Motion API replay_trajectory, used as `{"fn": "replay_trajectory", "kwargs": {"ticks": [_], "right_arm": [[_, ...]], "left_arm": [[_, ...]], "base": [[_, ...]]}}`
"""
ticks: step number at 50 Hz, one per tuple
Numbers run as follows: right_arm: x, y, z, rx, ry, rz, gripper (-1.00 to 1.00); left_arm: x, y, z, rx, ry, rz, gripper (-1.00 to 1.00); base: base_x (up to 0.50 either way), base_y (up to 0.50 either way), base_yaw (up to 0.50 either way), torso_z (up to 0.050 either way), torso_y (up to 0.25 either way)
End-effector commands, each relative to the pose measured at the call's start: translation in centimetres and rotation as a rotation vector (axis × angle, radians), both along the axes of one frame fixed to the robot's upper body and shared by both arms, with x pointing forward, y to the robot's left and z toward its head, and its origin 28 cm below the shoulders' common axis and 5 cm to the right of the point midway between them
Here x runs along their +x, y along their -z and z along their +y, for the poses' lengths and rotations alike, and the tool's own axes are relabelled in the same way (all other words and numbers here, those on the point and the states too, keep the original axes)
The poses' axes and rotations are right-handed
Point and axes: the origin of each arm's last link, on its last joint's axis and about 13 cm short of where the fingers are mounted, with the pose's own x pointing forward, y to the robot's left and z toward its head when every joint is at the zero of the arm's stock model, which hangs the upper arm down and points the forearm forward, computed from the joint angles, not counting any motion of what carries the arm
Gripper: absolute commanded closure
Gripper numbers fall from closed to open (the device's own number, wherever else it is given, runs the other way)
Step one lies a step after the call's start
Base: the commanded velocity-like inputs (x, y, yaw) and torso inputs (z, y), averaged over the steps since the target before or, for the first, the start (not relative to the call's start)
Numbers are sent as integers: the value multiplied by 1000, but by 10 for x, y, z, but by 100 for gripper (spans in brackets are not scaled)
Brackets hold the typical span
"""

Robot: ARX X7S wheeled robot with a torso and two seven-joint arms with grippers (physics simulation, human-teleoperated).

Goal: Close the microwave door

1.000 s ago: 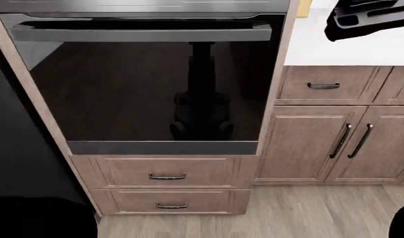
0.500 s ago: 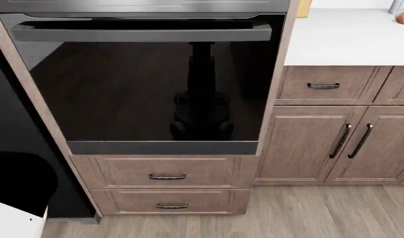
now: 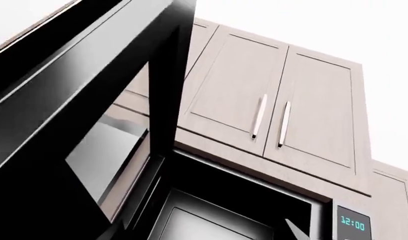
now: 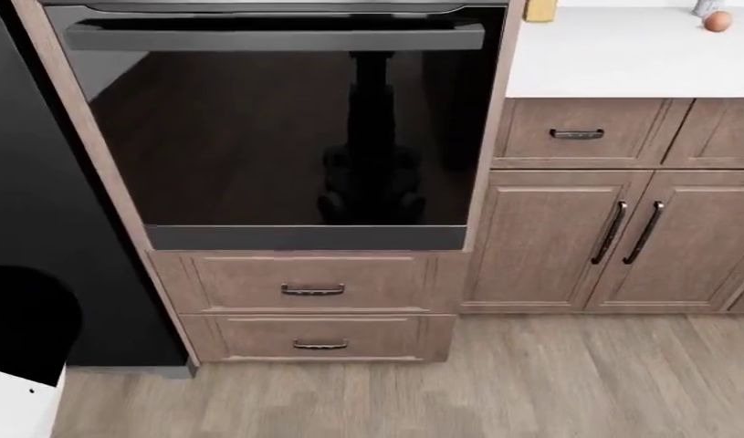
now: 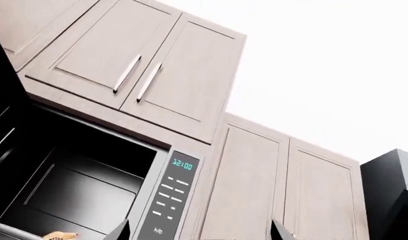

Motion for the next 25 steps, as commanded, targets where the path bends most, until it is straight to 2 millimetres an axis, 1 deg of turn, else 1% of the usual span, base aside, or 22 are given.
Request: {"fn": "replay_trajectory", "kwargs": {"ticks": [1,16,21,25], "right_arm": [[-1,-1,0,11,9,7,-100],[-2,-2,-1,14,15,1,-100],[-2,-2,-1,7,18,-9,-100],[-4,-1,-2,-8,33,-29,-100]], "left_arm": [[-2,-1,0,-1,0,-7,-100],[-2,-1,0,-2,1,-9,-100],[-2,0,0,0,3,-7,-100],[-1,0,0,-3,4,-6,-100]], "base": [[-500,0,0,0,0],[-500,11,0,0,0],[-452,366,0,0,0],[-180,500,0,0,0]]}}
